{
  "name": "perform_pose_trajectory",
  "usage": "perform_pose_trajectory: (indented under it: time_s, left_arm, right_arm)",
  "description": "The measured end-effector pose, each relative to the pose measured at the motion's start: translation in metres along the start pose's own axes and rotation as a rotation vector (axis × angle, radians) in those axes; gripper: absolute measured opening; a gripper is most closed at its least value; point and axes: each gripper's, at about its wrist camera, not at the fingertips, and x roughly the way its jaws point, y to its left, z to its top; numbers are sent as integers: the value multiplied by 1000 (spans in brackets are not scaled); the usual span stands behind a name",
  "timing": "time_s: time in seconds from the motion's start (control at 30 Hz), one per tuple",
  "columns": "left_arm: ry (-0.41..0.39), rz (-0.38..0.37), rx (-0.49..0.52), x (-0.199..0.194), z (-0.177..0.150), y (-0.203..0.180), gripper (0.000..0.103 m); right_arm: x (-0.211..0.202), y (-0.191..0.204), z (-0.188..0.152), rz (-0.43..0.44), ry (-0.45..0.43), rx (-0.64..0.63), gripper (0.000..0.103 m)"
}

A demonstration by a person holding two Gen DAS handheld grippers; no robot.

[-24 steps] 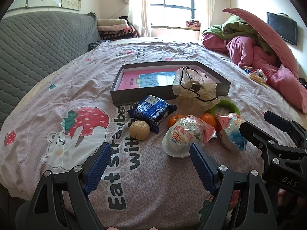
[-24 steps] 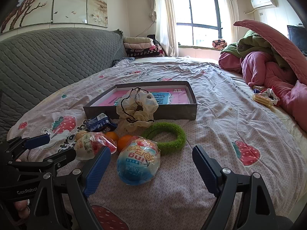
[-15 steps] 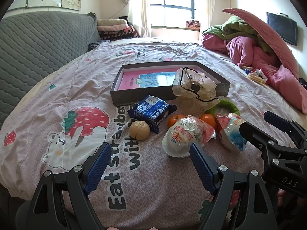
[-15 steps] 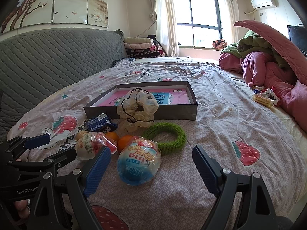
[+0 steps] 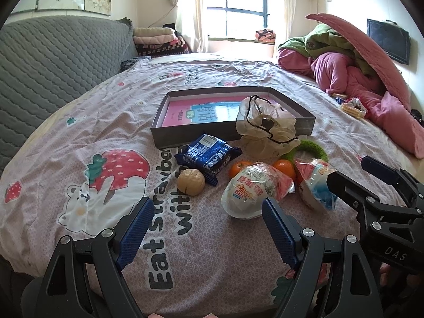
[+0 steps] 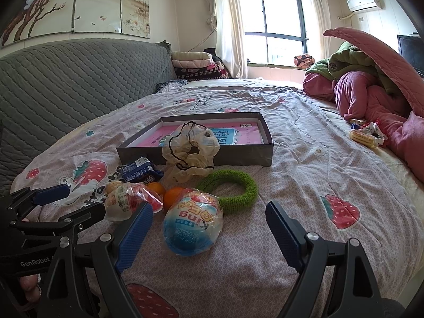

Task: Organize objects
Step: 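Move the left tool toward the white-red egg while the right tool approaches the blue egg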

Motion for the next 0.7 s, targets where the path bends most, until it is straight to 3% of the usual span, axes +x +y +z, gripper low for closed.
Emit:
perform_pose_trajectory:
  time_s: [0.7]
  left_arm:
    - [63,-55,50,8,-3,-2,84]
  right_arm:
    - [0,1,-9,41,82,35,86]
